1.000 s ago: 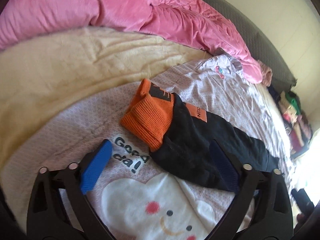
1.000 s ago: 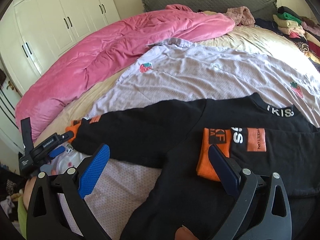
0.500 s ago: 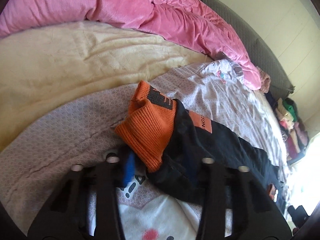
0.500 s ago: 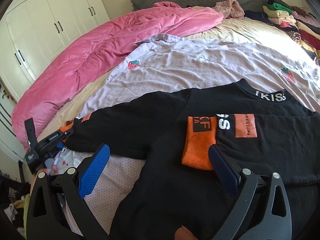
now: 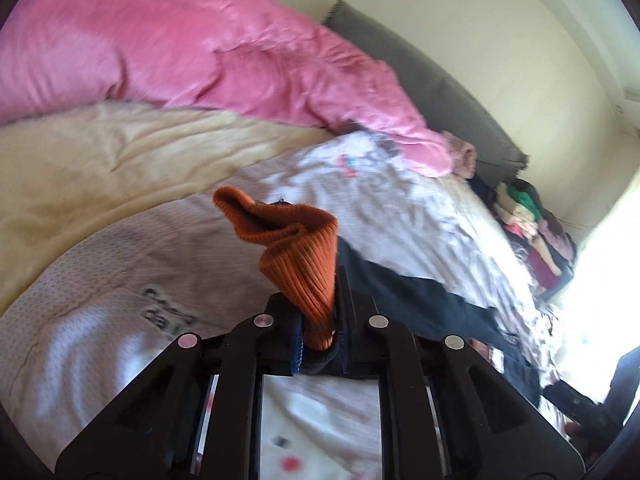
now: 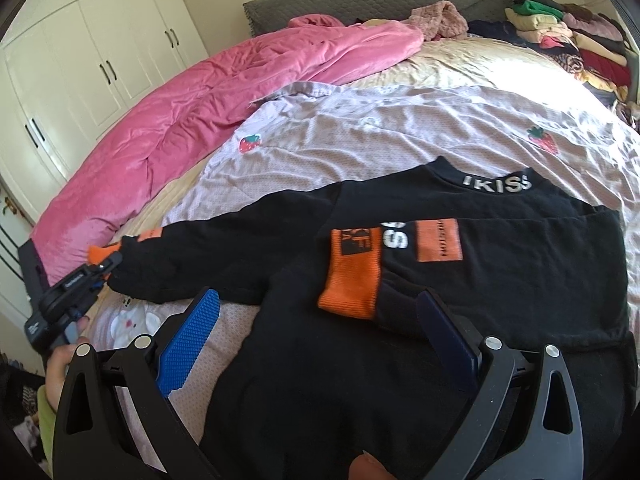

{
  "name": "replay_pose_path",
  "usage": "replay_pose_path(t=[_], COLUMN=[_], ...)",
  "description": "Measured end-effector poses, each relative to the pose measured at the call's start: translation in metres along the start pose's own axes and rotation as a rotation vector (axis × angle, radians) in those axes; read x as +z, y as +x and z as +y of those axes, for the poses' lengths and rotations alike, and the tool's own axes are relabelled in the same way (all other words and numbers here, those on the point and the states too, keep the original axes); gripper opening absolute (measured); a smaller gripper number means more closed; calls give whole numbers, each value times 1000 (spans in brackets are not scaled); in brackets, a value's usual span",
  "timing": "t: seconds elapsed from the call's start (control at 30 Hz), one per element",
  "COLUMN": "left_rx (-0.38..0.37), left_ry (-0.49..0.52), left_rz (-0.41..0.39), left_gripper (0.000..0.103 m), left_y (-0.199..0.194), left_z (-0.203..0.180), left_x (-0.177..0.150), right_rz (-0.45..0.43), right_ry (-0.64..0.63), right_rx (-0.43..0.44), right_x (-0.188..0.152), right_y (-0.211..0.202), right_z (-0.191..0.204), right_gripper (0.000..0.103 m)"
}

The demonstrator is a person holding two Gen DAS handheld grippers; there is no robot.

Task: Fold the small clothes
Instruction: 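Grasp the orange cuff with the left tool and lift it, then fold the sleeve across the shirt body and open the left tool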

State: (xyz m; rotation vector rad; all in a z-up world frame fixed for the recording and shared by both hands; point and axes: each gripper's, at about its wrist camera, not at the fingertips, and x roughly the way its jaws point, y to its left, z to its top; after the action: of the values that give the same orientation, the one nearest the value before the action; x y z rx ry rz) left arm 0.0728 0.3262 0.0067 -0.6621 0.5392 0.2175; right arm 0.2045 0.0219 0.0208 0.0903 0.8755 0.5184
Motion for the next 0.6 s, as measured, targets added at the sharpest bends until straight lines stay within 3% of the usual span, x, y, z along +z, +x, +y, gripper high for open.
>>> replay_pose_path(t=[0.6], left_rx=[-136], left_ry=[226], left_rz=[48], left_gripper=[7], left_y=[-30], left_z=[-125], left_x=[-41], right_rz=[-59], right_ry=[176], right_rx=[7], right_x=[-13], right_y=[-37], right_z=[-74], right_gripper=[98])
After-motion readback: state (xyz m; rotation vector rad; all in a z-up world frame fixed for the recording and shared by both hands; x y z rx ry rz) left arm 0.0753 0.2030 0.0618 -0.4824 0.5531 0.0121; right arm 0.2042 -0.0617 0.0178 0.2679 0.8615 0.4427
